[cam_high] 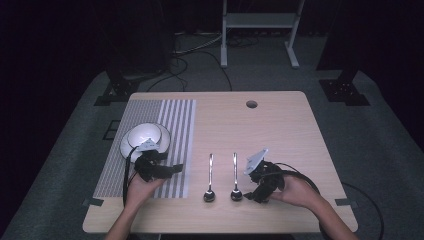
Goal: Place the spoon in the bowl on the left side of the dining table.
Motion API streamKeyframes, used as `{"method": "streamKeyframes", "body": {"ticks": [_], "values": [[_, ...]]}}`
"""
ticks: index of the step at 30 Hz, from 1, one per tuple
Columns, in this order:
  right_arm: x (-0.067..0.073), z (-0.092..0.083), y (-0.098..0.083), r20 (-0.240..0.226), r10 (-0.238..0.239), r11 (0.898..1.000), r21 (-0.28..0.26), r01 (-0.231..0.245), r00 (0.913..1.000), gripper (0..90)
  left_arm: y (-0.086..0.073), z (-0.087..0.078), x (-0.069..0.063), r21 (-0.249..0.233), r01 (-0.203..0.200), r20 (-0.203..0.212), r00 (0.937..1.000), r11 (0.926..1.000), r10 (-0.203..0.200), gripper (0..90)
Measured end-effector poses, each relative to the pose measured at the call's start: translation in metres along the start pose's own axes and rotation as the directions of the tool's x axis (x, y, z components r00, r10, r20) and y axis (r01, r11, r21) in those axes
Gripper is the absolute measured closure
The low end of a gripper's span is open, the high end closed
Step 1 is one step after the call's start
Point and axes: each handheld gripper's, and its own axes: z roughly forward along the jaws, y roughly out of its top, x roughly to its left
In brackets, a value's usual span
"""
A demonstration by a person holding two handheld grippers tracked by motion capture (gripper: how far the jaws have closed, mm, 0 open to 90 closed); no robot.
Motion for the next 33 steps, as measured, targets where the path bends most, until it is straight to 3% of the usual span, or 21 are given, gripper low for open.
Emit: {"method": "streamKeyframes", "body": {"ticks": [6,7,14,15,16,20,21,23,25,28,33], "values": [[-0.001,0.009,0.017,0.010,-0.047,0.998,0.039,0.047,0.9988,24.2,0.001,-0.001,0.001,-0.005,0.000,-0.002,1.0000,1.0000,0.000,9.6],[0.000,0.013,0.023,0.023,-0.073,0.995,0.070,0.071,0.9971,25.9,0.000,-0.001,0.002,-0.006,0.005,0.002,1.0000,1.0000,-0.005,9.6],[0.009,0.025,0.036,0.035,-0.163,0.980,0.122,0.157,0.9861,32.9,0.000,0.001,0.001,-0.001,0.008,0.012,0.9999,1.0000,-0.008,9.6],[0.012,0.028,0.038,0.048,-0.214,0.969,0.136,0.206,0.9757,35.3,0.000,0.000,0.002,-0.003,0.008,0.013,0.9999,1.0000,-0.008,9.6],[0.014,0.029,0.039,0.053,-0.232,0.964,0.143,0.223,0.9711,36.0,0.000,0.000,0.003,-0.003,0.015,0.017,0.9997,0.9999,-0.015,9.6],[0.019,0.031,0.041,0.060,-0.263,0.956,0.150,0.252,0.9628,39.2,-0.001,0.001,0.005,-0.009,0.032,0.024,0.9992,0.9995,-0.031,9.6],[0.023,0.035,0.040,0.069,-0.290,0.948,0.158,0.276,0.9546,41.6,-0.001,0.001,0.006,-0.013,0.043,0.035,0.9985,0.9990,-0.042,9.6],[0.026,0.039,0.037,0.087,-0.312,0.940,0.172,0.294,0.9461,41.9,-0.001,0.002,0.005,-0.013,0.050,0.049,0.9976,0.9987,-0.049,9.6],[0.027,0.041,0.035,0.094,-0.315,0.939,0.173,0.296,0.9446,42.2,0.000,0.003,0.004,-0.008,0.054,0.057,0.9970,0.9985,-0.053,9.6],[0.032,0.044,0.029,0.122,-0.314,0.943,0.154,0.294,0.9416,42.7,0.002,0.009,-0.002,0.001,0.082,0.118,0.9897,0.9967,-0.081,9.6],[0.033,0.044,0.025,0.141,-0.301,0.950,0.128,0.284,0.9430,43.6,0.009,0.022,-0.019,0.020,0.058,0.177,0.9824,0.9981,-0.060,9.6]]}}
